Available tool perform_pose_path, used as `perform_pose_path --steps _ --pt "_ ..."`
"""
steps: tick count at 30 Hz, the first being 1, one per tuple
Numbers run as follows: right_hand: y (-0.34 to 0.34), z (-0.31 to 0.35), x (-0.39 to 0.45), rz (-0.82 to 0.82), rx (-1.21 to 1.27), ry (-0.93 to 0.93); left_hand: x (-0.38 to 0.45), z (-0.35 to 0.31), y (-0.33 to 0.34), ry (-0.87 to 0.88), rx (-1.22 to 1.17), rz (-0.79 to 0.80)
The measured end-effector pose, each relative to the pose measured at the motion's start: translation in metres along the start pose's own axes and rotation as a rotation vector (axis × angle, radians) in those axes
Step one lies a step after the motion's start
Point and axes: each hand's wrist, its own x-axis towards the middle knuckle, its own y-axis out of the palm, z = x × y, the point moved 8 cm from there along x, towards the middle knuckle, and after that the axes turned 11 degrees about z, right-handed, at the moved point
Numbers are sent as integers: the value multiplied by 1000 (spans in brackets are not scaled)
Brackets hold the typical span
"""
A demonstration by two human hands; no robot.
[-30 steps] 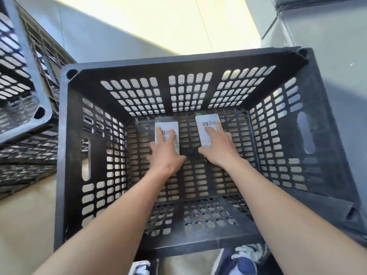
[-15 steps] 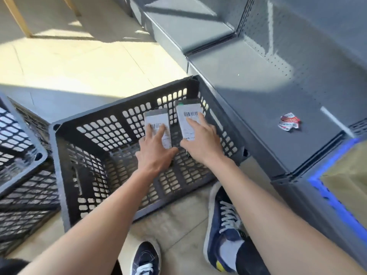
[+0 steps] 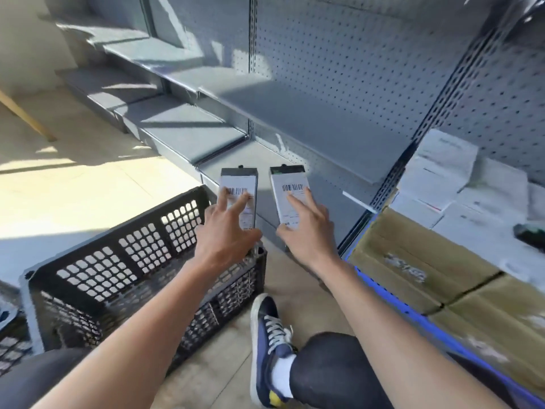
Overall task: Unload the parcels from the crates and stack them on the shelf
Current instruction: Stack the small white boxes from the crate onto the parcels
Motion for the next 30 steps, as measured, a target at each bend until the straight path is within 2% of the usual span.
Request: perform_pose_path --steps 7,14,21,30 --pt "-105 -67 -67 -178 11 117 -18 -136 2 137 67 -1" --pt "-180 -129 -138 -270 33 186 -46 -254 27 288 79 39" --pt "-228 -173 -191 -318 34 270 -65 -331 52 390 102 99" --pt "-255 -212 -259 -394 24 406 -95 -401 80 537 161 180"
